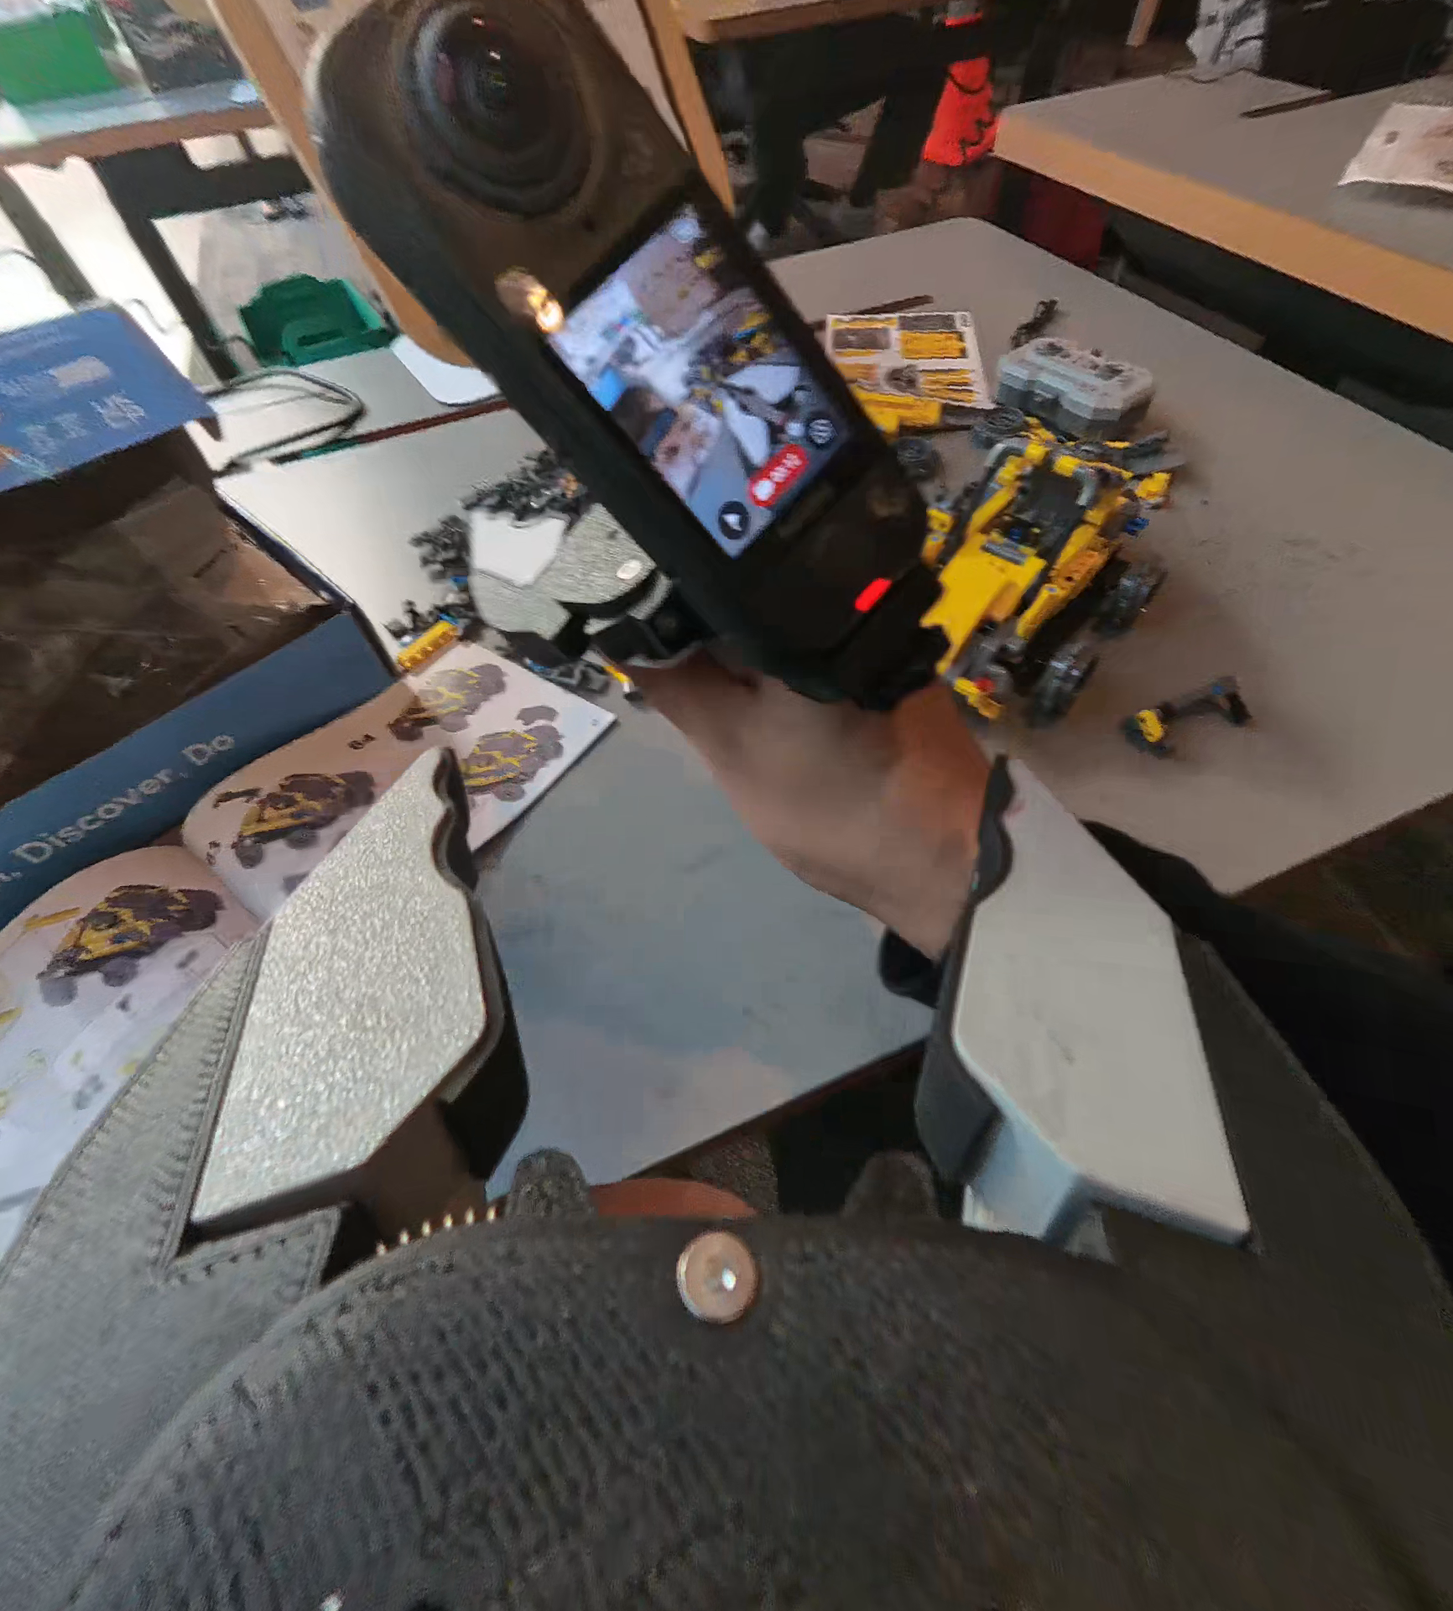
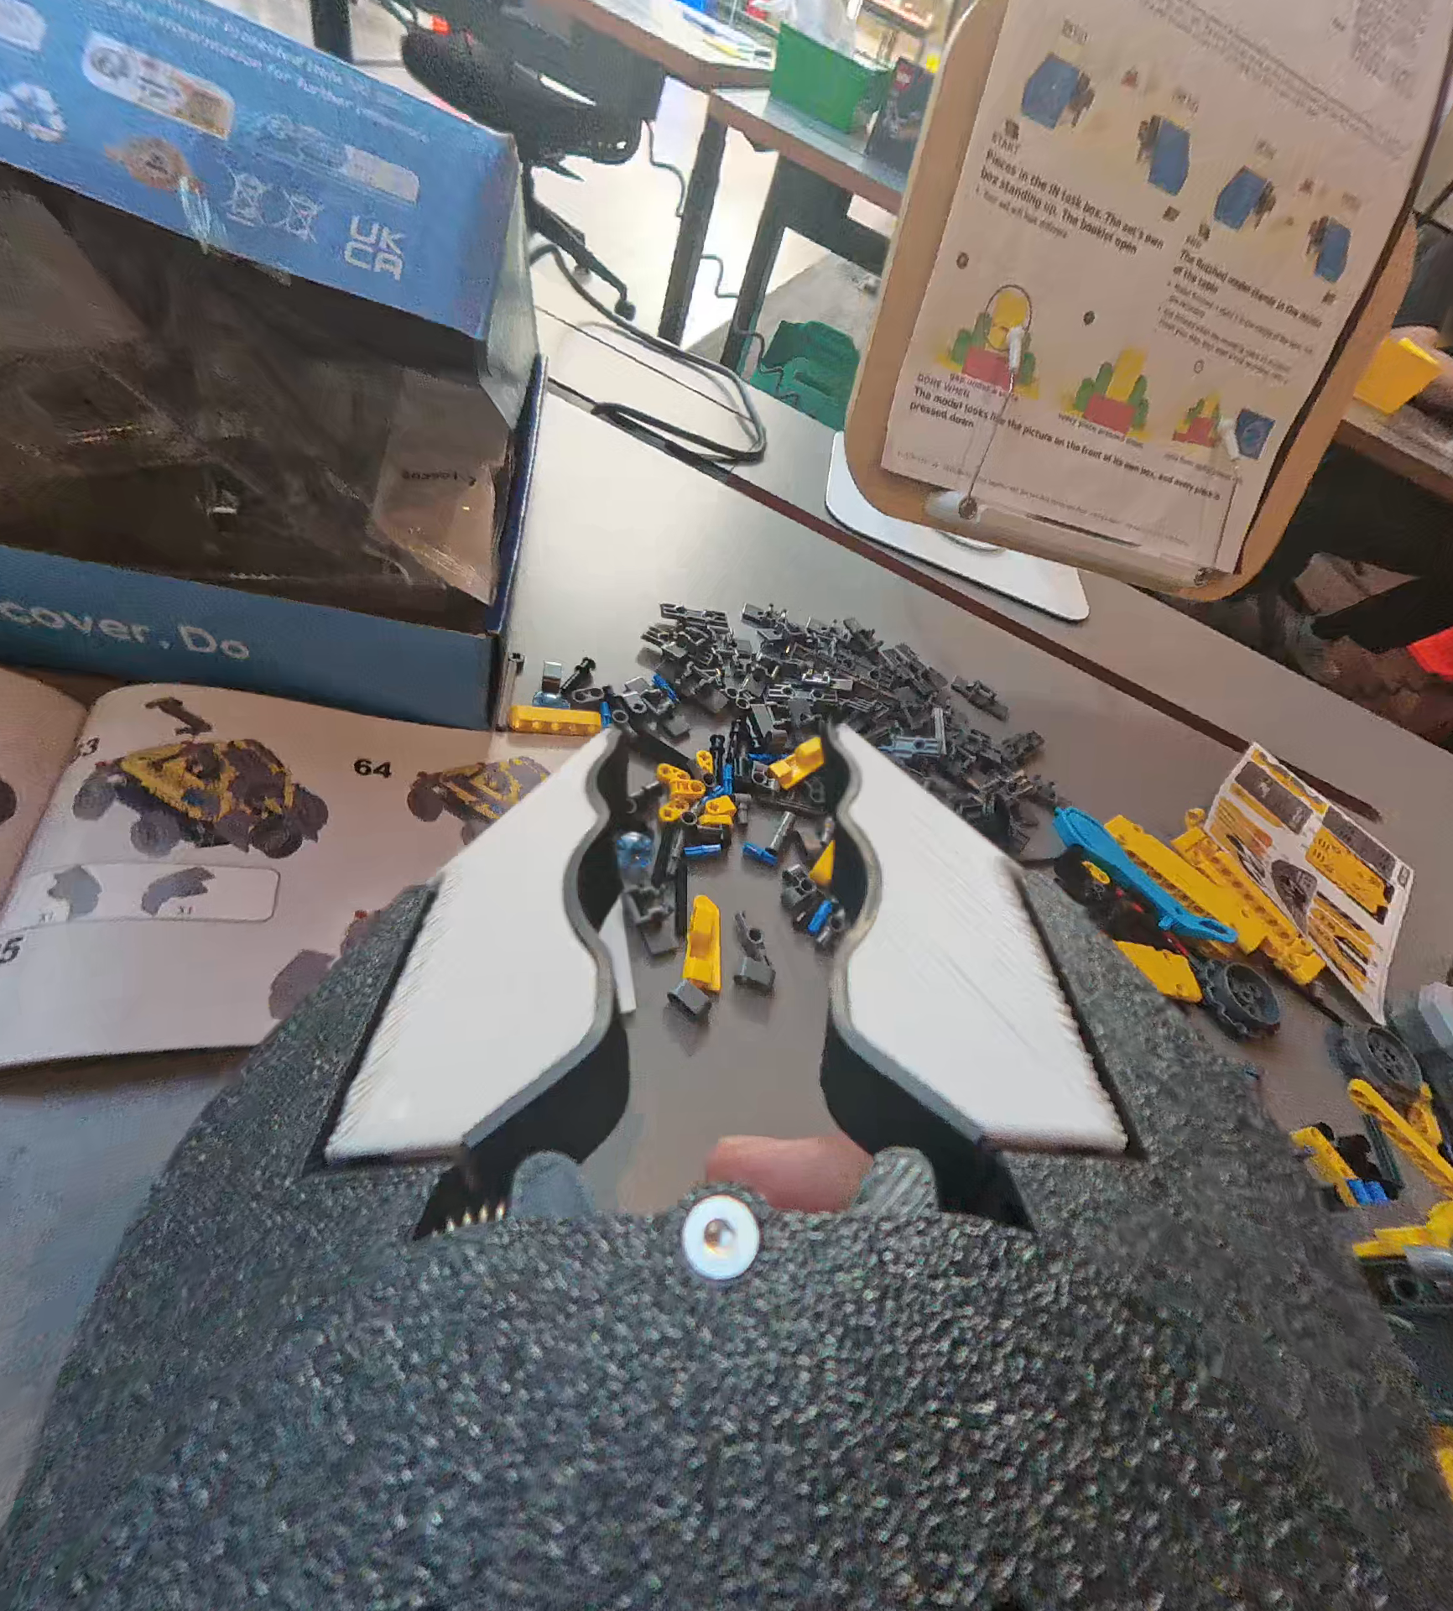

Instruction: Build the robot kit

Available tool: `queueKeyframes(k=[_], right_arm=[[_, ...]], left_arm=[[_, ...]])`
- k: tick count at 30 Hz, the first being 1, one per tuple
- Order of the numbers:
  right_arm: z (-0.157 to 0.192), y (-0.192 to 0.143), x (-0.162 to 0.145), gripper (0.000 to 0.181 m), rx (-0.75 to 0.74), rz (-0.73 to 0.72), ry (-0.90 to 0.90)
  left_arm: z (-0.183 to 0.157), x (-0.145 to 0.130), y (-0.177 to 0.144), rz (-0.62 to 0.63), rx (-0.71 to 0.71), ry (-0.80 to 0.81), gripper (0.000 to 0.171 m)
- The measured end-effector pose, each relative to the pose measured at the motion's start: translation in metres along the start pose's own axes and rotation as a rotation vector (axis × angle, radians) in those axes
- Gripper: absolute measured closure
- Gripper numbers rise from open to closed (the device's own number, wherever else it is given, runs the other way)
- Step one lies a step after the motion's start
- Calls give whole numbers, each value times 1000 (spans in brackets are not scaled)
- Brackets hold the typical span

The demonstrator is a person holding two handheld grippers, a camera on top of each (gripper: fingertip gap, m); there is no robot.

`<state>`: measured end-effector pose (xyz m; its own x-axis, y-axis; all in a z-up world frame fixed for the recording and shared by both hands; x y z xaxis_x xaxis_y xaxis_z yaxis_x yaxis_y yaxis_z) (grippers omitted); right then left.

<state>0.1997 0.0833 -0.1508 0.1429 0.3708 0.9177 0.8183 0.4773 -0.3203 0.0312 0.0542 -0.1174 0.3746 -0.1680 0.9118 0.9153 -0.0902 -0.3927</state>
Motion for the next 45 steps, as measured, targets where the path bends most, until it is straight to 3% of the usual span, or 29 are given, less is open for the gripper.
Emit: queueKeyframes(k=[2,4,8,12,16,18,20,24,26,27,32,34,36,40,42,45], right_arm=[[20,3,4,124,28,1,0],[49,0,8,100,86,-17,-34],[94,-7,5,78,246,-16,-177],[64,-9,12,69,325,7,-208],[31,-34,25,59,608,-1,-275],[18,-56,22,69,783,34,-376],[0,-82,9,63,868,91,-521],[-43,-137,-31,50,963,251,-758],[-71,-152,-41,49,948,318,-755],[-89,-153,-41,48,892,330,-732],[-196,-142,-24,50,546,342,-413],[-241,-141,-30,60,386,385,-288],[-283,-147,-50,67,220,469,-194],[-320,-180,-104,80,188,605,-26],[-313,-195,-125,86,249,611,31],[-276,-207,-151,98,441,604,62]], left_arm=[[4,-3,-10,8,-26,-40,56],[13,-3,-18,-14,43,-15,55],[25,-13,-27,40,112,-9,53],[49,-37,-47,71,117,9,52],[97,-65,-37,212,277,170,41],[109,-76,-20,317,290,225,54],[101,-80,-6,374,191,283,58],[43,-85,2,489,-225,489,68],[15,-86,-1,579,-433,565,70],[7,-77,2,580,-456,569,69],[11,2,44,388,-263,512,71],[21,28,59,311,-229,413,72],[32,36,67,280,-231,315,74],[44,7,62,340,-249,230,74],[41,-20,52,390,-295,223,77],[21,-57,33,451,-467,205,89]])
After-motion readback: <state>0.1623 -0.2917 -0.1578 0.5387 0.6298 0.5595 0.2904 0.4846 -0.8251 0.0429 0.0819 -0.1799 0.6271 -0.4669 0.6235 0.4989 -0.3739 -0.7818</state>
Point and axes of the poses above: each gripper's, where its closed fingertips meet, y out along the fingers, x out of its top, z = x × y across the jaws, the point moved 7 cm from there along -y, back along the fingers, and after that the axes turned 4 degrees about y, right-handed, at the moved point
